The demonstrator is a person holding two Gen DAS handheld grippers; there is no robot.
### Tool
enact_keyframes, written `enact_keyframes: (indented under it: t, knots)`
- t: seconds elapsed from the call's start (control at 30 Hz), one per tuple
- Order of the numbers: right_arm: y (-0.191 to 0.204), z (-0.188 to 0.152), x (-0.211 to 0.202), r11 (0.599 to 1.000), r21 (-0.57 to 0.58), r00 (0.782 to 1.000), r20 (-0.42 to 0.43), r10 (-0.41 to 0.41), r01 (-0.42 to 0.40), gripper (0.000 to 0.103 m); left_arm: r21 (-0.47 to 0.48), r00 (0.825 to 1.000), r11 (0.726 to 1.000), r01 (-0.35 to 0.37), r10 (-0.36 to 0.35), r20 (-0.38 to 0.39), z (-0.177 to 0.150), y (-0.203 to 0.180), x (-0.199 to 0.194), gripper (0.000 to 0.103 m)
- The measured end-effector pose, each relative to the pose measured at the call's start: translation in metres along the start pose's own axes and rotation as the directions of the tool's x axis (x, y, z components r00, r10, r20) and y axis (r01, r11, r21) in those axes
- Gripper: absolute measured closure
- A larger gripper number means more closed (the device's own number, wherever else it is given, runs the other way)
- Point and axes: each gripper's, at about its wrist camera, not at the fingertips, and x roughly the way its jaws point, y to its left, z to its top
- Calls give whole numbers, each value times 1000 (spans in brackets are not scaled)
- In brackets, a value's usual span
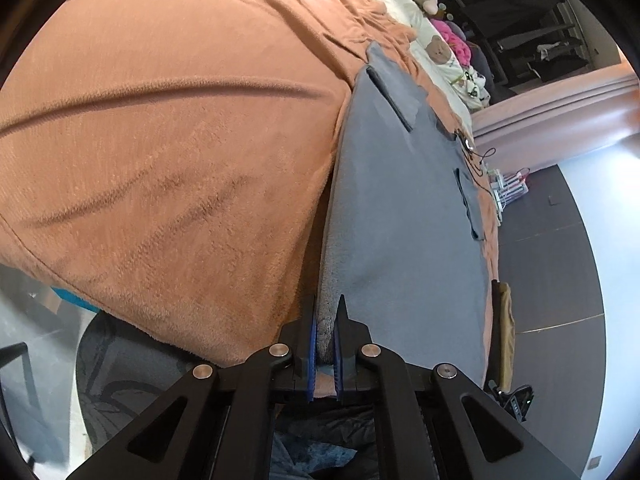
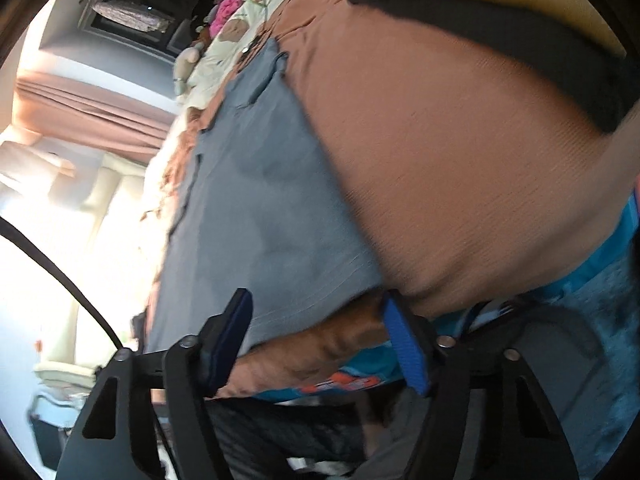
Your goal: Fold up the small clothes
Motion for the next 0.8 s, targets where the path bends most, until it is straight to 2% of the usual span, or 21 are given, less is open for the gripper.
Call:
enact_keyframes:
  t: [0.13, 0.17, 0.27, 0.33, 0.4, 0.6, 0.67, 0.73, 0.8]
  knots:
    - [-7, -1, 5, 999, 18, 999, 9, 38, -38, 40, -3, 1000, 1000, 3, -3, 0, 1, 0, 2, 97]
    - [-9, -1, 4, 998, 31, 999, 18, 50, -51, 41, -4, 1000, 1000, 5, -5, 0, 1, -1, 2, 97]
    - [-17, 0, -2, 993, 75, 993, 77, 87, -93, 55, -4, 1000, 1000, 9, -9, 2, 2, -1, 1, 97]
    - [-24, 1, -10, 985, 91, 984, 121, 132, -144, 56, -3, 1000, 1000, 7, -7, 0, 2, -1, 1, 97]
    - [-29, 0, -16, 983, 90, 979, 138, 147, -161, 56, -9, 1000, 1000, 5, -5, -5, 2, 0, 4, 97]
    - [-35, -8, 1, 990, 87, 990, 94, 106, -115, 56, -40, 999, 999, 21, -22, -28, -2, 4, 14, 96]
    - [-33, -7, 6, 989, 89, 989, 97, 110, -119, 56, -53, 999, 998, 22, -24, -46, -4, 6, 18, 92]
    - [-28, -2, 4, 989, 82, 988, 102, 112, -120, 56, -64, 998, 998, 24, -28, -57, -8, 10, 21, 81]
    - [-25, 0, 3, 990, 76, 988, 108, 113, -122, 56, -73, 998, 997, 35, -39, -52, -11, 13, 21, 79]
